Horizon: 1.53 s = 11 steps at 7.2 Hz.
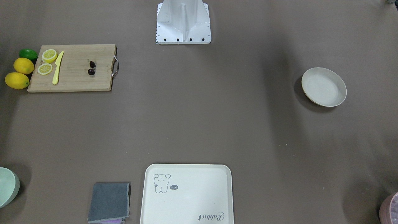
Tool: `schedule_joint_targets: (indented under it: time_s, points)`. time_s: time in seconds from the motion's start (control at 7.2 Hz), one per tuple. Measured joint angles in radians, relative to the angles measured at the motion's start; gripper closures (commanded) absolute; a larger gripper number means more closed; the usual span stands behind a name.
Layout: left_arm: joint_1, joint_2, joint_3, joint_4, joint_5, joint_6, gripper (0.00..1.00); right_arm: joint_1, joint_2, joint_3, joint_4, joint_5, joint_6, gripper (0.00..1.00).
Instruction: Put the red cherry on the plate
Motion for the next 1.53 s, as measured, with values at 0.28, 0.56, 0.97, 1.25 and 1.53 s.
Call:
schedule_joint_targets:
  time_s: [0.28, 0.56, 0.97, 1.25, 1.53]
  points:
    - [0.014, -0.006, 0.024, -0.113, -0.04, -0.021, 0.02, 0.0, 0.0, 0.002, 0.0, -0.001, -0.001, 0.0]
    - [0.056, 0.0, 0.083, -0.23, -0.1, -0.094, 0.02, 0.0, 0.0, 0.007, 0.0, 0.0, -0.001, 0.0]
    - [0.203, 0.003, 0.195, -0.473, -0.15, -0.212, 0.02, 0.0, 0.001, 0.011, 0.001, 0.0, -0.001, 0.0]
    - [0.294, 0.002, 0.308, -0.696, -0.147, -0.331, 0.02, 0.0, 0.001, 0.012, 0.0, -0.001, -0.001, 0.0]
    - [0.38, 0.002, 0.354, -0.78, -0.128, -0.366, 0.02, 0.0, 0.001, 0.012, 0.0, -0.001, -0.001, 0.0]
